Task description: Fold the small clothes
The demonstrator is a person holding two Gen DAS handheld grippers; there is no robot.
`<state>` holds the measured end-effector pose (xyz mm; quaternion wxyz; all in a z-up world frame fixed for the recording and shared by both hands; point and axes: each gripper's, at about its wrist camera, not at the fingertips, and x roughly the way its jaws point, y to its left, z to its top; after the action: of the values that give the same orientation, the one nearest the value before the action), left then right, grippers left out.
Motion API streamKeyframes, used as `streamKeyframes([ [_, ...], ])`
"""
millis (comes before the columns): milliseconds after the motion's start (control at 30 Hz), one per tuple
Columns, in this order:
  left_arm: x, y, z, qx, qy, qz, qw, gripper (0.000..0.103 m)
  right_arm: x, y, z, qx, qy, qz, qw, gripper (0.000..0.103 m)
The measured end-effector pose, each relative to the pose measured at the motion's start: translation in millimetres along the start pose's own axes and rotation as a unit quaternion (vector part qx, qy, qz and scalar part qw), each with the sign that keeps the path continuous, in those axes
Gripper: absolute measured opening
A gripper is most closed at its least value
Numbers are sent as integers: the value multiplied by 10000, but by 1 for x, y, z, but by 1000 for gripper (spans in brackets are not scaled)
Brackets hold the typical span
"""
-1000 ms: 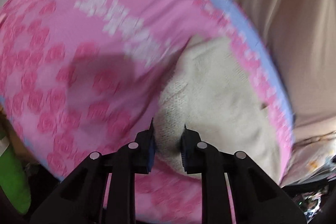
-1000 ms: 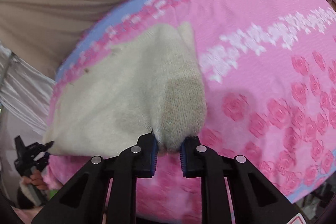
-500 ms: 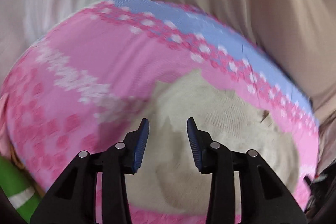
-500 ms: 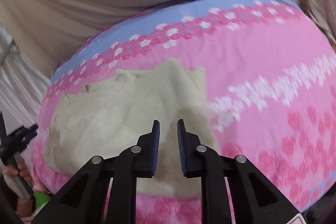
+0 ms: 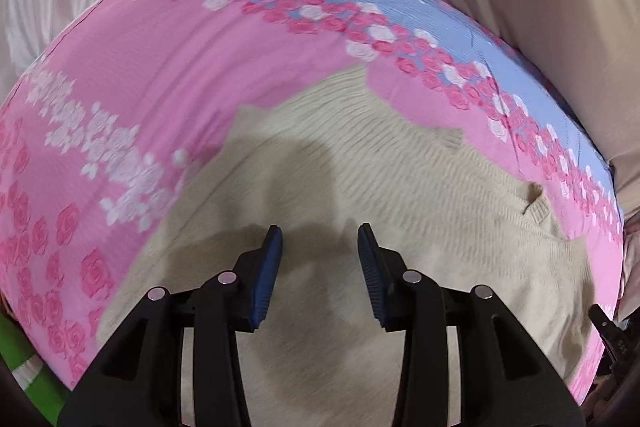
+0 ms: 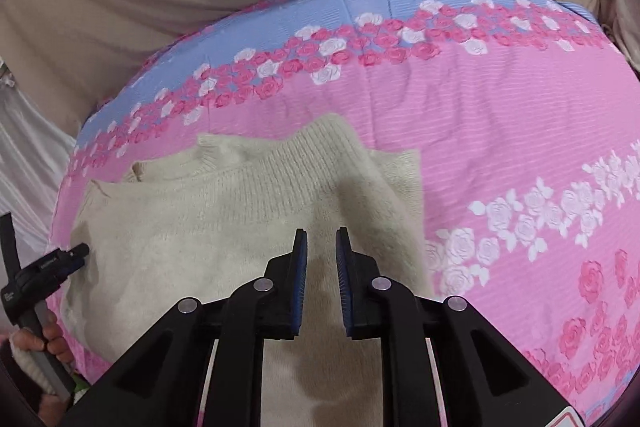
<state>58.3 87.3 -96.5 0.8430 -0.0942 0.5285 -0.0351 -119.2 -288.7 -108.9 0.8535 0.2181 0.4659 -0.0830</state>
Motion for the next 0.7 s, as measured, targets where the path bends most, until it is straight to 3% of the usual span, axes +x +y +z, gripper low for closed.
streamKeyframes([
  [33, 3, -2, 0, 50, -19, 56, 10000, 45, 3, 1, 1, -14, -15, -24, 10000, 14],
  [100, 13, -1, 2, 94, 16, 278, 9996, 46, 16, -8, -1, -86, 111, -337, 9993, 14],
  [133, 18, 1, 2, 76, 38, 293, 9995, 46, 25, -18, -3, -63, 237, -480, 9985, 6],
  [200, 19, 1, 3, 155, -26, 342, 9993, 47, 26, -38, -4, 278, 240, -162, 9992, 1],
  [267, 17, 0, 3, 205, -12, 366, 9991, 46, 13, -37, 1, 477, 178, -154, 9986, 3],
  [333, 15, 3, 4, 78, -3, 275, 9996, 46, 2, -26, 5, 339, 8, -73, 9994, 10],
  [433, 15, 5, 5, -13, 12, 258, 9997, 46, 13, -15, 6, -47, 107, -223, 9997, 10],
  [500, 15, 4, 5, 11, 19, 293, 9996, 46, 36, -24, 1, -139, 396, -455, 9981, 4],
  [533, 16, 5, 6, -2, 29, 298, 9996, 46, 34, -28, 0, -22, 316, -339, 9989, 3],
  [633, -1, 11, 9, -257, -75, 61, 9996, 46, 12, -23, 4, 81, 179, -251, 9995, 14],
  [700, -13, 13, 15, -326, -247, -35, 9992, 48, 0, -15, 10, -161, -33, -341, 9993, 38],
])
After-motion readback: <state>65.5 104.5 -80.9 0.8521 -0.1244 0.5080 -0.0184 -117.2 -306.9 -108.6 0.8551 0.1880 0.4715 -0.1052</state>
